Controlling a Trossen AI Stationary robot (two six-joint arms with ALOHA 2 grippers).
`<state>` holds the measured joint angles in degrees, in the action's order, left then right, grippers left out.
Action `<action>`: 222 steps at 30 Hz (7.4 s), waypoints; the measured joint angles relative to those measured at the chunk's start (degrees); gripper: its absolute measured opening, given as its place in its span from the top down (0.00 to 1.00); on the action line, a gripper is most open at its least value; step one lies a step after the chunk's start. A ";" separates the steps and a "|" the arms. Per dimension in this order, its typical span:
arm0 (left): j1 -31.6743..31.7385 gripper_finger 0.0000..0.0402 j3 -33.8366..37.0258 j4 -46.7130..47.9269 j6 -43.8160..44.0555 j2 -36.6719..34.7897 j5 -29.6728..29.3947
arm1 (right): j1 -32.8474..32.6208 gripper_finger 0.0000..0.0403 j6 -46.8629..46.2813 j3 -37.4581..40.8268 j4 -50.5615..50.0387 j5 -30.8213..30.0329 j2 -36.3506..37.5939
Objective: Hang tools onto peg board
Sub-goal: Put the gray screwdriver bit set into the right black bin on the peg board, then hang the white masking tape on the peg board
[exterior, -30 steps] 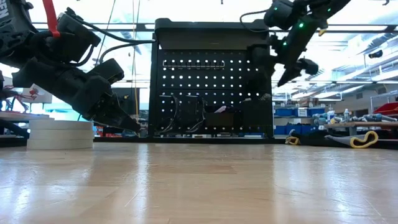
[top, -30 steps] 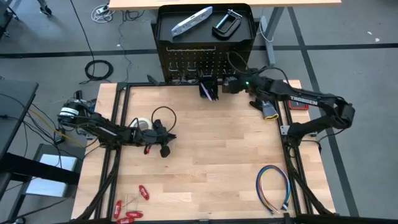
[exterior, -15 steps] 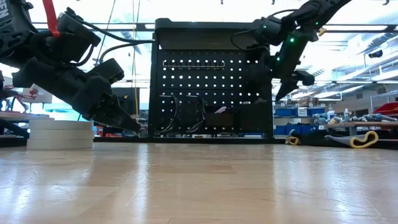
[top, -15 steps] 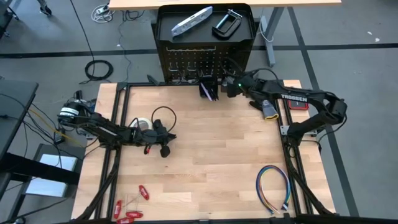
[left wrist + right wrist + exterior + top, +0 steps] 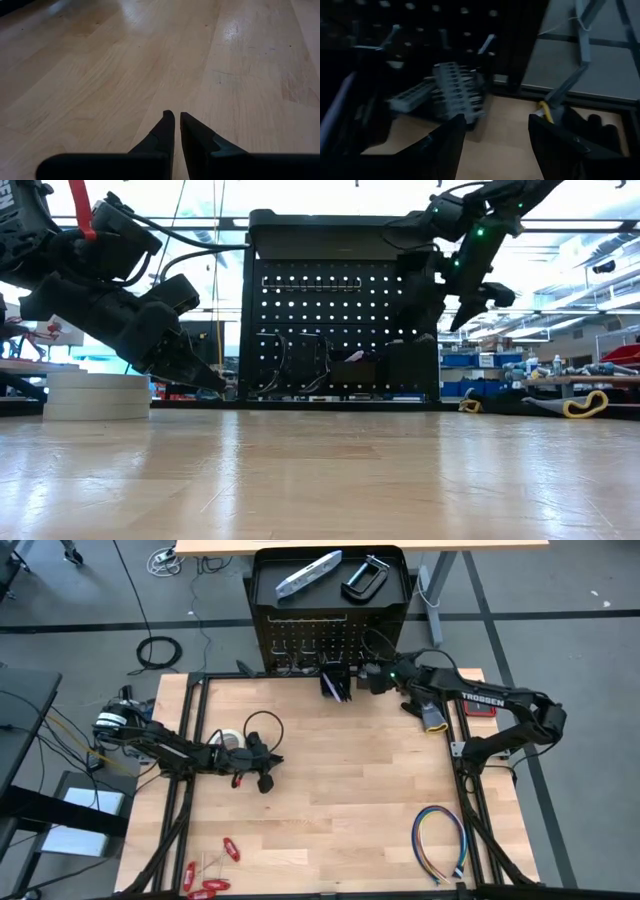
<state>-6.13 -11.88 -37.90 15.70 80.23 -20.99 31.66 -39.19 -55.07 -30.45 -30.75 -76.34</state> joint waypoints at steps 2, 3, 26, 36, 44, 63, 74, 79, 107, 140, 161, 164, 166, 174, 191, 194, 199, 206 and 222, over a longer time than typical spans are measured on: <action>0.02 0.91 0.00 -0.03 0.00 0.00 -0.01 | -0.59 0.44 0.20 0.00 0.42 0.34 0.02; 0.00 0.91 0.00 -0.03 0.00 0.00 -0.01 | -0.79 0.44 0.21 0.00 0.44 0.43 -0.06; 0.00 0.91 0.00 0.19 0.31 -3.23 2.54 | -2.37 0.44 4.21 0.00 2.96 0.85 -2.48; -0.79 0.89 -5.58 34.16 3.41 -20.54 11.83 | -18.76 0.44 4.71 0.00 2.25 -2.64 2.97; -0.67 0.88 -16.31 75.29 11.80 -28.38 3.35 | -27.96 0.44 4.47 0.00 2.78 -5.82 1.43; -0.63 0.67 -13.39 82.38 33.51 -30.07 -5.34 | -38.28 0.44 3.20 0.00 3.90 -8.00 -7.19; -0.63 0.65 -8.51 69.96 36.46 -28.03 -2.27 | -38.67 0.44 3.36 0.01 5.93 -5.74 -13.22; -0.70 0.75 -8.39 62.81 32.01 -27.85 -1.58 | -38.90 0.44 7.52 0.02 9.35 -5.64 -12.32; -7.08 0.82 -10.78 11.96 -12.25 -7.57 -20.57 | -36.50 0.40 -3.99 -4.39 87.71 5.59 -41.43; -9.01 0.81 -10.73 6.32 -12.50 -5.77 -20.91 | -35.02 0.61 -6.11 -6.73 82.92 3.27 -42.16; -15.47 0.63 -10.75 19.58 -13.97 -23.20 -20.13 | -30.95 0.78 -1.89 8.40 82.58 7.95 -25.20; -16.59 0.63 -10.77 21.52 -13.99 -27.08 -20.35 | -30.15 0.78 -1.50 17.05 83.71 3.42 -16.49; -16.90 0.63 -10.75 22.55 -13.97 -28.27 -20.36 | -29.49 0.78 -1.41 22.86 85.74 0.07 -10.40; -16.81 0.63 -10.71 22.48 -13.97 -26.33 -20.46 | -20.13 0.78 -3.97 37.79 90.22 -8.69 7.01; -16.75 0.63 -10.71 20.65 -14.08 -25.33 -20.55 | 0.69 0.78 -8.61 36.35 89.38 7.01 7.03; -16.74 0.63 -10.71 20.93 -14.05 -25.31 -20.55 | 1.98 0.78 -10.40 36.33 89.10 8.52 5.83; -16.74 0.63 -10.71 21.01 -14.04 -25.31 -20.57 | 3.61 0.72 -10.74 36.24 88.93 7.91 4.25; -16.74 0.63 -10.72 21.11 -14.03 -25.31 -20.57 | 5.94 0.69 -7.74 36.24 88.44 3.74 4.22; -16.74 0.63 -10.71 21.15 -14.01 -25.31 -20.57 | 6.93 0.56 -4.96 36.33 82.27 0.78 4.22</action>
<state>-22.87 -22.59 -16.75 1.69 54.92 -41.56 38.60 -44.15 -18.74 51.82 -29.97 -72.12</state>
